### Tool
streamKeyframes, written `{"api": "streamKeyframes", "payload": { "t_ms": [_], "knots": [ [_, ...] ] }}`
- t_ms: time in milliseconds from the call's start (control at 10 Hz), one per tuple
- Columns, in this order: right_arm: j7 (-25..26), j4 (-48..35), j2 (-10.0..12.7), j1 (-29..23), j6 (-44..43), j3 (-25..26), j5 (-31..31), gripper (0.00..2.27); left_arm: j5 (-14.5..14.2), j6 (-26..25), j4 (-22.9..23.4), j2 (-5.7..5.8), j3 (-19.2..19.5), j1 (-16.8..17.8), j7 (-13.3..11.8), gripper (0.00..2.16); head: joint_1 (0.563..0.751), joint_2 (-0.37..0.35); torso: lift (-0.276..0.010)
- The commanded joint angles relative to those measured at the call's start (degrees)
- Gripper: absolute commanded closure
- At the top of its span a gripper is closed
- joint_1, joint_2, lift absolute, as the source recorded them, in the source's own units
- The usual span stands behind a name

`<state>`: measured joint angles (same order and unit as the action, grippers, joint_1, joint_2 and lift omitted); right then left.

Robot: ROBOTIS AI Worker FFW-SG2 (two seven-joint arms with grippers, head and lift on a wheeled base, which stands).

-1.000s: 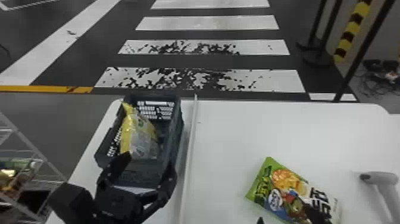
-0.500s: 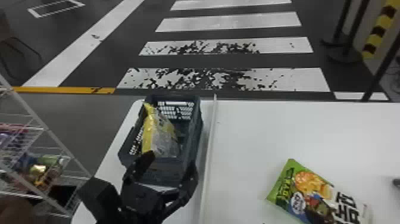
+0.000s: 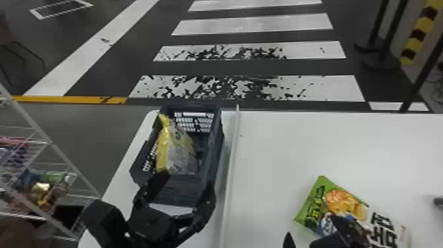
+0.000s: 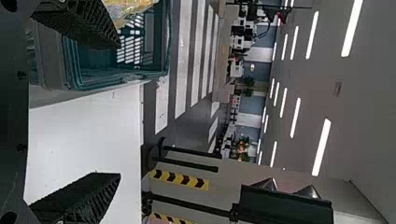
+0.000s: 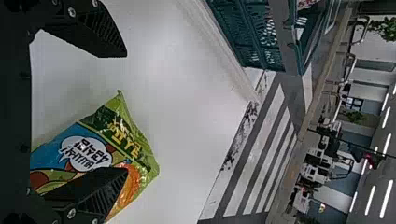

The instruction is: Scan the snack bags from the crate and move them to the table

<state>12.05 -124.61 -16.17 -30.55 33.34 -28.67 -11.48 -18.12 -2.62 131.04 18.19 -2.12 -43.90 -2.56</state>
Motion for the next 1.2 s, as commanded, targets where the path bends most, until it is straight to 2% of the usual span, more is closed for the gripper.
{"api": "streamKeyframes", "payload": {
  "t_ms": [0,600,1100],
  "knots": [
    [1.0,0.9,0.3,0.8,2.3,-1.0,-1.2,0.13,-0.3,0.9,-1.0,-0.27,0.1,0.0,-0.5,0.01,0.695,0.176,-0.095],
    [5.7,5.3,1.7,8.0,14.3,-8.6,-11.2,0.13,-3.1,3.7,-4.3,-0.88,1.5,0.7,-3.8,0.01,0.695,0.168,-0.095],
    [10.5,9.9,3.4,11.6,21.6,-12.9,-16.1,0.13,-4.6,5.5,-6.9,-1.5,1.8,1.3,-6.0,0.01,0.695,0.156,-0.095]
  ]
}}
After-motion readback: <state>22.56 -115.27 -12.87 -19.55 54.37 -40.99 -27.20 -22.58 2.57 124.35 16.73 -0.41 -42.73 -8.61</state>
